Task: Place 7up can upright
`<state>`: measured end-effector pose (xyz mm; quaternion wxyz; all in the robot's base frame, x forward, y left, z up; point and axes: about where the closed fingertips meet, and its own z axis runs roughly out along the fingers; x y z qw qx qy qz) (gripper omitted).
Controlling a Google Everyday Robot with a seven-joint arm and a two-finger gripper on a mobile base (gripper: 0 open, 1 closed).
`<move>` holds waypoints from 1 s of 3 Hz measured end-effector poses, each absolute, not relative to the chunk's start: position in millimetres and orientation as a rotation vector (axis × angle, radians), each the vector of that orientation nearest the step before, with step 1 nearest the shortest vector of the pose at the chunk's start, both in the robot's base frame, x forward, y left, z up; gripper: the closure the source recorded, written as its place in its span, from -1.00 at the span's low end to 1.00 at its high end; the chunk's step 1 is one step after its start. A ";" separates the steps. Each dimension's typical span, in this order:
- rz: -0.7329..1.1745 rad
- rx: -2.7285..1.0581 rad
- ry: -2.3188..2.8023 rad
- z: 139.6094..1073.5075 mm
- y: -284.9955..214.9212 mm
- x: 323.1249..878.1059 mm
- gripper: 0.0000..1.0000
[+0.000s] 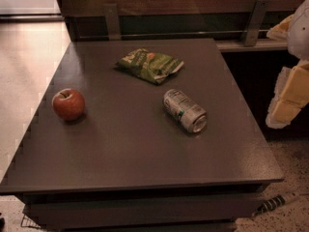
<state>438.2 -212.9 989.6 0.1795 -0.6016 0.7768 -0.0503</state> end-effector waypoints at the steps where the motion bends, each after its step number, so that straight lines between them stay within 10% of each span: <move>1: -0.142 -1.700 2.195 989.7 -212.9 438.2 -1.00; 3: 0.164 -1.521 2.315 973.7 -167.4 475.7 -1.00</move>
Offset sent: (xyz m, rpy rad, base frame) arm 0.0535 0.0304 -0.0069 0.2478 0.1801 -0.1399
